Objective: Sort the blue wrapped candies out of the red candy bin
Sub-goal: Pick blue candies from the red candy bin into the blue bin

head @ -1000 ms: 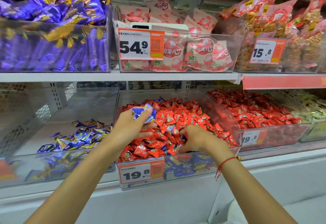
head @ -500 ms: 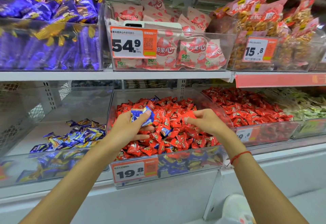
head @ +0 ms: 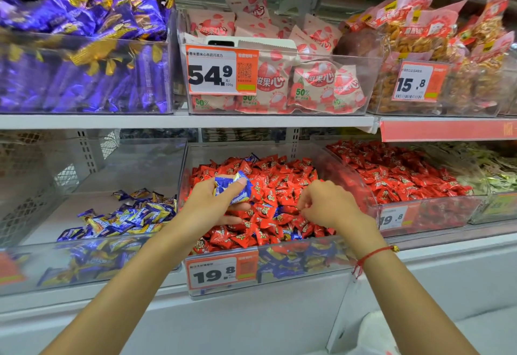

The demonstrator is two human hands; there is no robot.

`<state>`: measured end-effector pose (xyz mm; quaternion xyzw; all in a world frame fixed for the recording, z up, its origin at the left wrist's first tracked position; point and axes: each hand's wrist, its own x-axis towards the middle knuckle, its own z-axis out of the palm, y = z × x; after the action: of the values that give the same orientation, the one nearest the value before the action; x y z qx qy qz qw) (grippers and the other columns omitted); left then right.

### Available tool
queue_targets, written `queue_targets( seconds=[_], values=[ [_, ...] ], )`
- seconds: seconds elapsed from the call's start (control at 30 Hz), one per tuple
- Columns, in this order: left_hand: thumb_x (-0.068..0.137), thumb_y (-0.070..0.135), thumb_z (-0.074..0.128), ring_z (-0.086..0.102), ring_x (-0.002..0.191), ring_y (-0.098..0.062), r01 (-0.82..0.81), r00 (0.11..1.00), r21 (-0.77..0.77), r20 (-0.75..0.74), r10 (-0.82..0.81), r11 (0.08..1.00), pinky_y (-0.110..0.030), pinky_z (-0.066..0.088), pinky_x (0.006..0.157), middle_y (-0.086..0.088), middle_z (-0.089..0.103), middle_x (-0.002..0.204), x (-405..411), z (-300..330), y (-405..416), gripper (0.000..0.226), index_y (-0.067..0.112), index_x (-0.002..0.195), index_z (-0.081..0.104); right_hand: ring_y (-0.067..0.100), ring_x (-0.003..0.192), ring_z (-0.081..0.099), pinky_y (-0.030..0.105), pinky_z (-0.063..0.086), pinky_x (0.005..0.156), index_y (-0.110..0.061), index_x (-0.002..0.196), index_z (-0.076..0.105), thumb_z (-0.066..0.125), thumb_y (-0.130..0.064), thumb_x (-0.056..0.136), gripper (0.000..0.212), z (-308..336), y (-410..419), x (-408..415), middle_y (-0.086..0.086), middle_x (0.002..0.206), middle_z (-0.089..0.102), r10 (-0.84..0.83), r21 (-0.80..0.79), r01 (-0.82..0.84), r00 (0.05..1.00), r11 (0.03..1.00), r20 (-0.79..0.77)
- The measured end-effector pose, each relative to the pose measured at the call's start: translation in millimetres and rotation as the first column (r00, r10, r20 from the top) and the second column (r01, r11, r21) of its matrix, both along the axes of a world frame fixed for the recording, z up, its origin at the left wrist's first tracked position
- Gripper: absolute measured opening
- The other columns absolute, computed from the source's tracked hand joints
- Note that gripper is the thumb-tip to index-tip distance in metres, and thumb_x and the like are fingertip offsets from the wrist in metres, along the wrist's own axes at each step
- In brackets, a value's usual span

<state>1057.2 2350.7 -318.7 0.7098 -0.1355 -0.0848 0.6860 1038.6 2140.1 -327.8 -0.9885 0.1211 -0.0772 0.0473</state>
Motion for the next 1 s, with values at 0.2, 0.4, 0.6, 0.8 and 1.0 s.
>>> queue_targets(
  seconds=[0.2, 0.4, 0.6, 0.8, 1.0],
  values=[
    [0.094, 0.032, 0.057, 0.071, 0.072, -0.002, 0.001, 1.000, -0.006, 0.014, -0.001, 1.000, -0.017, 0.054, 0.054, -0.001, 0.071, 0.093, 1.8, 1.8, 0.6, 0.012, 0.022, 0.098, 0.062, 0.022, 0.117, 0.049, 0.033, 0.042, 0.092, -0.030, 0.119, 0.067, 0.064, -0.020, 0.088, 0.032, -16.0, 22.3, 13.7, -0.001, 0.120, 0.064, 0.306, 0.013, -0.310, 0.942, 0.951, 0.137],
    [0.094, 0.031, 0.058, 0.071, 0.071, -0.003, -0.007, 1.000, -0.005, 0.002, 0.007, 1.000, -0.018, 0.054, 0.053, -0.002, 0.071, 0.093, 3.2, -1.7, -0.1, 0.013, 0.019, 0.099, 0.062, 0.026, 0.122, 0.038, 0.036, 0.036, 0.100, -0.033, 0.139, 0.047, 0.073, -0.034, 0.083, 0.062, -34.0, 12.3, 35.4, 0.001, 0.135, 0.046, 0.327, 0.089, -0.324, 0.945, 0.942, -0.014],
    [0.093, 0.032, 0.059, 0.071, 0.071, -0.003, -0.023, 1.000, -0.021, -0.016, 0.022, 1.000, -0.018, 0.055, 0.054, 0.000, 0.072, 0.087, 5.6, -1.0, -0.3, 0.013, 0.020, 0.094, 0.063, 0.009, 0.068, 0.060, 0.019, 0.048, 0.067, -0.017, 0.103, 0.072, 0.079, -0.013, 0.077, 0.028, -30.2, 2.9, 30.0, -0.004, 0.095, 0.065, 0.294, 0.590, -0.375, 0.927, 0.716, 0.232],
    [0.095, 0.034, 0.055, 0.072, 0.081, -0.006, -0.033, 0.999, -0.096, -0.028, 0.031, 0.995, -0.017, 0.055, 0.058, -0.002, 0.069, 0.101, 1.9, -4.1, -3.5, 0.018, 0.018, 0.102, 0.061, 0.005, 0.085, 0.069, 0.015, 0.049, 0.069, -0.020, 0.110, 0.066, 0.076, -0.012, 0.079, 0.034, -3.1, 15.0, 5.3, -0.003, 0.101, 0.073, 0.086, 0.850, -0.470, 0.882, 0.239, 0.464],
    [0.098, 0.036, 0.047, 0.069, 0.078, -0.006, -0.054, 0.998, -0.193, -0.024, 0.050, 0.980, -0.019, 0.056, 0.063, -0.007, 0.066, 0.091, -7.4, -1.7, -9.2, 0.026, 0.018, 0.096, 0.065, 0.016, 0.085, 0.070, 0.023, 0.054, 0.079, -0.018, 0.092, 0.074, 0.079, -0.013, 0.077, 0.016, 5.4, 59.6, -8.5, -0.005, 0.091, 0.074, 0.178, 0.699, -0.627, 0.775, 0.344, 0.607]
  ],
)
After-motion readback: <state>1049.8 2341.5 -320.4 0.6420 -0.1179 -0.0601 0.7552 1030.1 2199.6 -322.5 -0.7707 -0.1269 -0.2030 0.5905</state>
